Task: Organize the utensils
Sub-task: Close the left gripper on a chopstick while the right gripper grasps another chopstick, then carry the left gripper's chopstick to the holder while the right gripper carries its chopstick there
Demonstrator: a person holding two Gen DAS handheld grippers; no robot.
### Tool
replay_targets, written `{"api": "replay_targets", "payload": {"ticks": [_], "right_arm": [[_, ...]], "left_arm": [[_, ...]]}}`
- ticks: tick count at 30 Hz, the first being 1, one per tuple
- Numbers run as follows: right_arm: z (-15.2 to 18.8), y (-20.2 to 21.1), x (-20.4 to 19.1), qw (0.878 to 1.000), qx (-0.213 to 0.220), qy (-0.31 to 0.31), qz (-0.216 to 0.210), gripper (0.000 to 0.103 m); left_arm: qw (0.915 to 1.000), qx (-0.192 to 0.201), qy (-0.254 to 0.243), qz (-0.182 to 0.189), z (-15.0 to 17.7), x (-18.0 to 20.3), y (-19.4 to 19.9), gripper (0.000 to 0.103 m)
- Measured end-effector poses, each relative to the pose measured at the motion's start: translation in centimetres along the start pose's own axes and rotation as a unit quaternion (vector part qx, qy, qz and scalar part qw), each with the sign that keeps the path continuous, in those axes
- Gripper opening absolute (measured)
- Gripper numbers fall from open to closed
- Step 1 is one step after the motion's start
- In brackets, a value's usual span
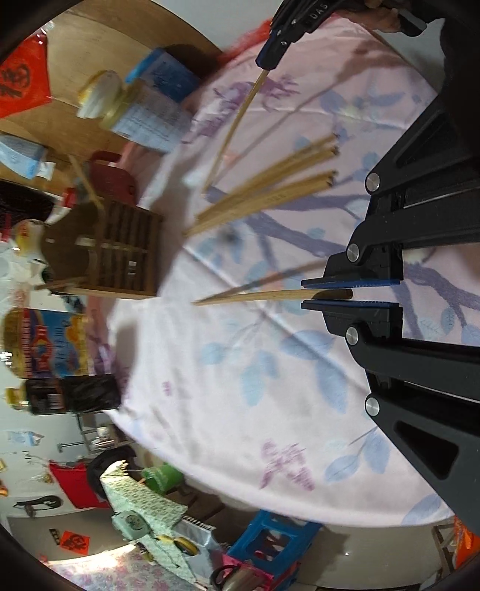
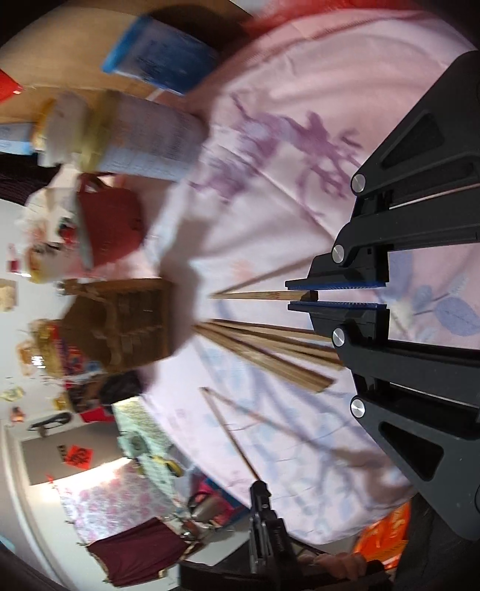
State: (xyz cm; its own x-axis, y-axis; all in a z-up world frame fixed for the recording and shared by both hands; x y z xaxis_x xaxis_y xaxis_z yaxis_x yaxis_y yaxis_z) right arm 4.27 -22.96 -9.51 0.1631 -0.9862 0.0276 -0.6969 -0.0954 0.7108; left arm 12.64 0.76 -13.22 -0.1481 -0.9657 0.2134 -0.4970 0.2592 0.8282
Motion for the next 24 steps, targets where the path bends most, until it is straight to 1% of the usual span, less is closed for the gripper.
{"api": "replay_targets", "payload": {"ticks": [5, 9, 12, 16, 24], "right_arm": [[-3.9, 3.3, 0.6, 0.998, 0.054, 0.004, 0.010, 0.006], [-5.3, 5.0, 0.5, 0.997, 0.077, 0.002, 0.006, 0.006], [-5.7, 5.6, 0.3, 0.996, 0.084, 0.002, 0.005, 0.006], [-5.5, 5.7, 0.3, 0.997, 0.083, -0.002, 0.005, 0.006], [-5.5, 5.9, 0.5, 0.996, 0.086, -0.011, 0.004, 0.006]], "left_arm": [[0.9990, 0.041, -0.006, 0.015, -3.2, 1.5, 3.2, 0.006], [0.9982, 0.052, -0.003, 0.030, -4.6, 2.4, 4.8, 0.006], [0.9980, 0.054, -0.002, 0.034, -5.0, 2.8, 5.5, 0.006], [0.9978, 0.056, -0.005, 0.036, -4.9, 3.2, 6.0, 0.006], [0.9981, 0.050, 0.002, 0.036, -4.6, 2.8, 6.3, 0.006]]}}
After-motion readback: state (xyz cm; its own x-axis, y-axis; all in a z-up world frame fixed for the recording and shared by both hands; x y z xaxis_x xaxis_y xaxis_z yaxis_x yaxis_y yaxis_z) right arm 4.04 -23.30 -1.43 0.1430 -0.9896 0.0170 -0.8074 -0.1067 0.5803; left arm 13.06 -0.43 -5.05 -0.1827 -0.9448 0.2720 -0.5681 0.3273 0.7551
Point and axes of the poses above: each gripper's, at about its wrist camera, not at the fingertips, and y roughly against the way its jaws point, x to its right, z to its underside, the point moved 10 cm from there along -y, roughly the way its jaws point, and after that the axes turned 10 degrees about y, right-handed, at the moved point
